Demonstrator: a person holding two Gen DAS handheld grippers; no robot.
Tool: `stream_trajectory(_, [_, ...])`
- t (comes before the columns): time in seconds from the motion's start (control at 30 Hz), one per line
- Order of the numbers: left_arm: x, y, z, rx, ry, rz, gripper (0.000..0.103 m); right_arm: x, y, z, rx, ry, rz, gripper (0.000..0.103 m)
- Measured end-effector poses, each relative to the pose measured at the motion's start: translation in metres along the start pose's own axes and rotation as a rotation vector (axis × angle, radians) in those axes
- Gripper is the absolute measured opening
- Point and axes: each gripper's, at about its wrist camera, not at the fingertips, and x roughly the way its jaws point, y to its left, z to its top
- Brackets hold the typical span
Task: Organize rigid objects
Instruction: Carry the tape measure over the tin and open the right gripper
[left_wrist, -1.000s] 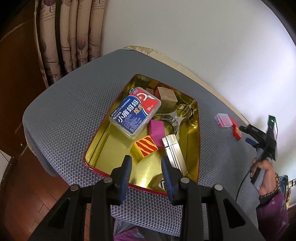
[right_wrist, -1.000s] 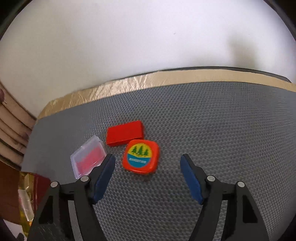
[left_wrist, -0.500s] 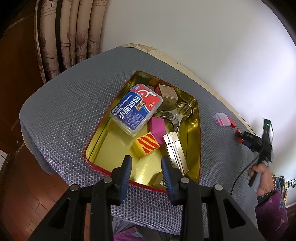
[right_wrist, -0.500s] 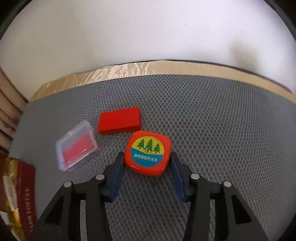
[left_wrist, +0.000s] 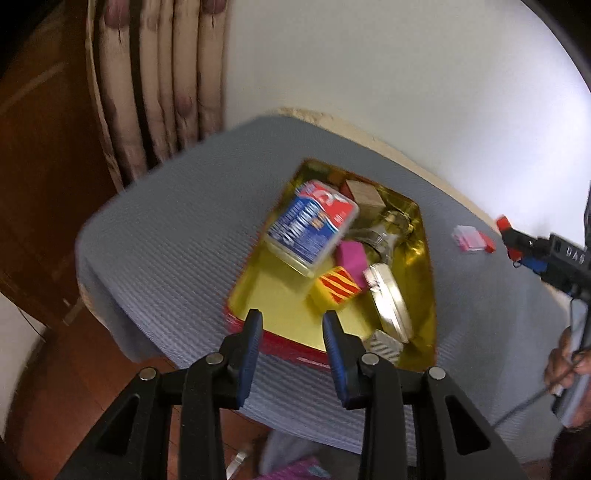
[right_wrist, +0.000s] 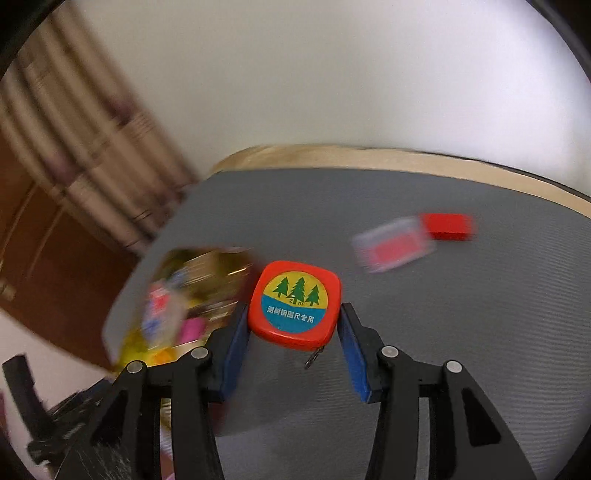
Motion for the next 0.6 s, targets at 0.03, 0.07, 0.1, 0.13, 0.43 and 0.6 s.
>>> stream_trajectory(0.03, [-0.002, 0.002, 0.000, 0.004, -0.020, 0.015, 0.036, 0.008, 0.015, -0.001, -0.024, 0.007, 0.011, 0.045])
stream_trajectory(0.07, [-0.003, 0.004, -0.001, 0.000, -0.035, 0.019, 0.036, 0.018, 0.032, -0.003, -0.062, 0.020, 0.016, 0.045])
stream_trajectory(0.1, [-0.003, 0.007, -0.001, -0.009, -0.048, 0.019, 0.037, 0.025, 0.046, -0.005, -0.091, 0.030, 0.012, 0.045])
stream_trajectory(0.13, [-0.003, 0.010, -0.002, -0.019, -0.062, 0.023, 0.037, 0.026, 0.052, -0.009, -0.105, 0.036, 0.011, 0.045])
stream_trajectory(0.43, [0.002, 0.021, -0.003, -0.035, -0.063, 0.033, 0.038, 0.075, 0.091, -0.024, -0.152, 0.111, -0.025, 0.045])
stream_trajectory(0.6, [0.006, 0.022, -0.003, -0.037, -0.051, 0.036, 0.039, 0.082, 0.088, -0.027, -0.155, 0.110, -0.051, 0.045])
